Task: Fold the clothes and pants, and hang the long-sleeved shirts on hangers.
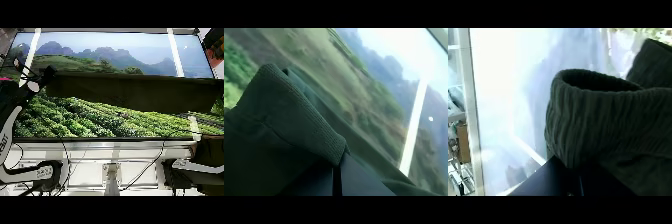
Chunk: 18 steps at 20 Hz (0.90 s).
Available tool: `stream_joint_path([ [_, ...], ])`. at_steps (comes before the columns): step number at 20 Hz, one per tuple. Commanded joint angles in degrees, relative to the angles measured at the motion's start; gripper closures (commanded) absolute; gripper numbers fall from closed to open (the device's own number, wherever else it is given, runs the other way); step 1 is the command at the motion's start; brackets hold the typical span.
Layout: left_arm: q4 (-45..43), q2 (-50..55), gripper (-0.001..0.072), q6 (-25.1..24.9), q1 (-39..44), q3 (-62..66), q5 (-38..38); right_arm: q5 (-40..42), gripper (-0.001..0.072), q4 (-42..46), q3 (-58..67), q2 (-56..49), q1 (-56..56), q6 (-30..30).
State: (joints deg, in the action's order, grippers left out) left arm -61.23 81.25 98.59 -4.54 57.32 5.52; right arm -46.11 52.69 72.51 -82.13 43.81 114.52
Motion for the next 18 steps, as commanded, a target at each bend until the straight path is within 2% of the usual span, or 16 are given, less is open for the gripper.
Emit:
stream_joint_path([
  [1,0.02,4.28,0.0704,0.2,0.63,3.34,-0.15,1.2,0.0689,4.15,1.97,-4.33,-4.63,8.15],
  [3,0.04,7.26,0.0704,1.55,0.87,6.38,-0.13,3.39,0.0689,5.95,1.95,-6.25,-6.43,13.6],
  [7,0.04,14.51,0.0702,8.26,0.87,13.44,-0.2,10.25,0.0689,5.97,1.97,-10.32,-8.92,24.13],
  [9,0.07,18.29,0.0698,9.77,0.87,17.75,-2.67,13.49,0.0689,4.39,3.65,-13.44,-10.27,29.35],
  [10,0.02,19.8,0.0662,11.02,0.87,19.93,-4.72,14.03,0.0688,3.32,6.14,-15.56,-10.71,28.94],
  [12,0.0,22.27,0.0267,10.93,0.87,24.52,-6.21,10.51,0.0683,2.47,14.14,-20.5,-10.88,22.8],
  [13,-0.02,23.08,0.0167,10.93,0.85,26.67,-4.81,7.08,0.0657,2.54,18.62,-22.99,-10.86,20.33],
  [14,-0.07,23.63,0.0159,10.62,0.85,28.2,-3.63,2.86,0.0573,2.54,23.56,-25.68,-10.82,17.75],
  [15,-0.24,23.82,0.0155,9.81,0.85,28.76,-3.28,-1.46,0.0415,2.6,27.96,-28.02,-10.82,15.17],
  [16,-0.22,23.82,0.0156,9.25,0.85,28.79,-3.06,-4.24,0.0326,2.6,31.28,-29.68,-10.82,13.16],
  [18,-0.22,23.78,0.0155,8.98,0.7,28.79,-0.74,-8.41,0.0324,2.6,35.89,-31.52,-10.82,8.92],
])
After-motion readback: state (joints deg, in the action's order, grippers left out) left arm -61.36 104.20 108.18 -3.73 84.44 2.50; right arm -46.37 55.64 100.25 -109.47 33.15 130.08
